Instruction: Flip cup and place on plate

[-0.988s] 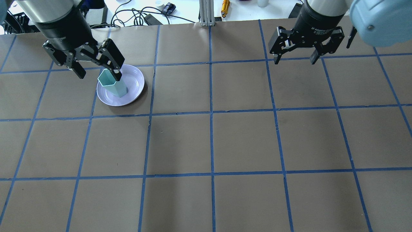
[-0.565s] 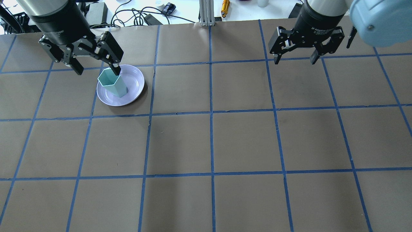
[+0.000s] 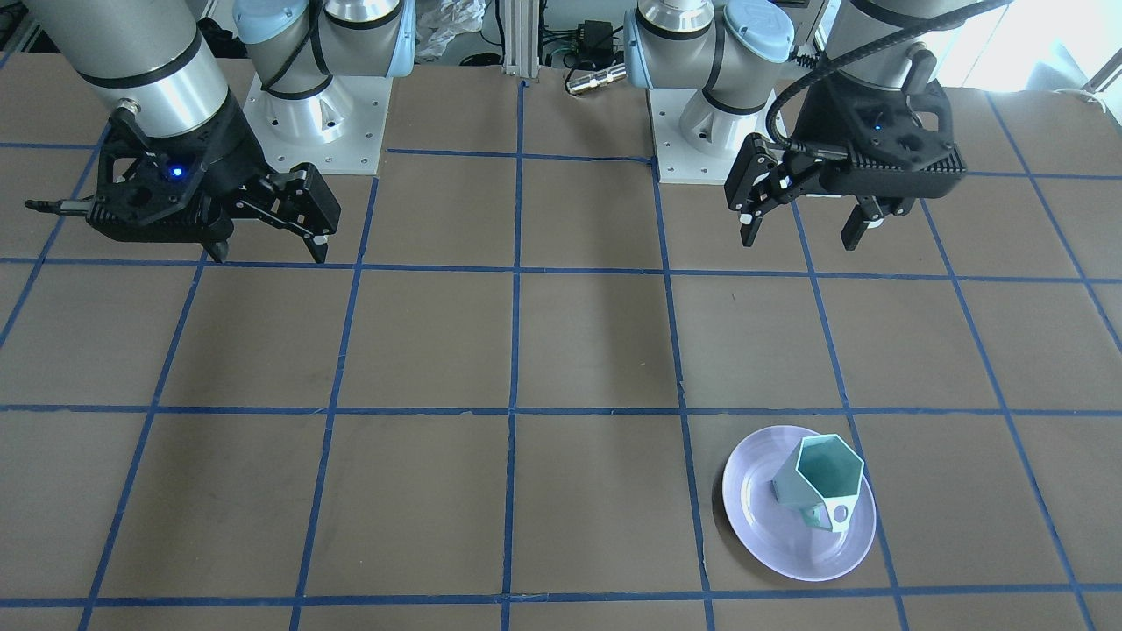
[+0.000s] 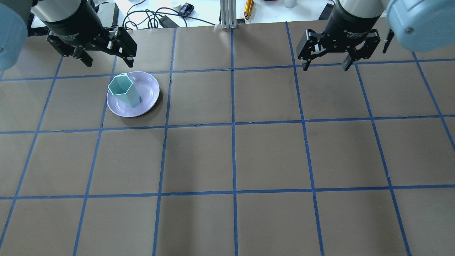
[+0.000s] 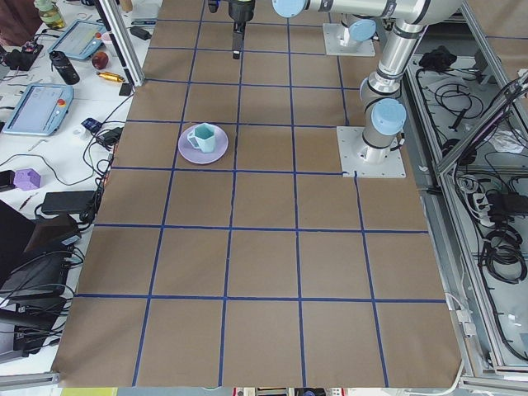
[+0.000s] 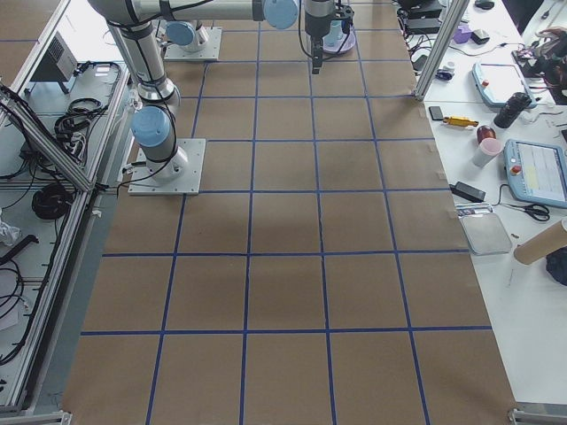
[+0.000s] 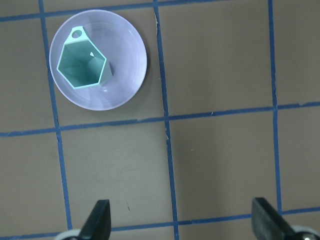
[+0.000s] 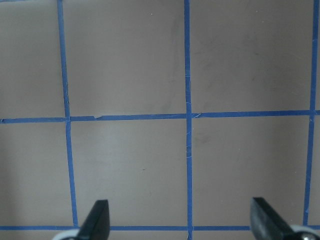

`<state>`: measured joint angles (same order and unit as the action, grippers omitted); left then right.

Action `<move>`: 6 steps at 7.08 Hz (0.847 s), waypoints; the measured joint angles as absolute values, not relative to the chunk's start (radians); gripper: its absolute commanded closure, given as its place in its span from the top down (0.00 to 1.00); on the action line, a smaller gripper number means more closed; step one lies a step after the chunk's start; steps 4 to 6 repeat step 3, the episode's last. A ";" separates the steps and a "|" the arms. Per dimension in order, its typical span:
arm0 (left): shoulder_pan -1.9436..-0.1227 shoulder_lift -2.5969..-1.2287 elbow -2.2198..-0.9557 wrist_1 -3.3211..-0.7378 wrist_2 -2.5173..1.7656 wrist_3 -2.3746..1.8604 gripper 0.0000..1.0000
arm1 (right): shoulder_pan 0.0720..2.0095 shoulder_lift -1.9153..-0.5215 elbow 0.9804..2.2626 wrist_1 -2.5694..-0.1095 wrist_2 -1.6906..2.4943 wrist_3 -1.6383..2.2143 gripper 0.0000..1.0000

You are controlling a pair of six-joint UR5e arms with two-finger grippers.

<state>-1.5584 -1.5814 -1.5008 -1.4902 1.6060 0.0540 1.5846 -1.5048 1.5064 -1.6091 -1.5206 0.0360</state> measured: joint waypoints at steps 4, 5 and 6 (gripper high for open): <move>-1.559 -1.586 -1.509 -1.487 1.613 0.018 1.00 | 1.585 -1.505 1.506 -1.609 -1.521 0.036 1.00; -1.559 -1.586 -1.509 -1.487 1.613 0.018 1.00 | 1.585 -1.505 1.506 -1.609 -1.521 0.036 1.00; -1.559 -1.586 -1.509 -1.487 1.613 0.018 1.00 | 1.585 -1.505 1.506 -1.609 -1.521 0.036 1.00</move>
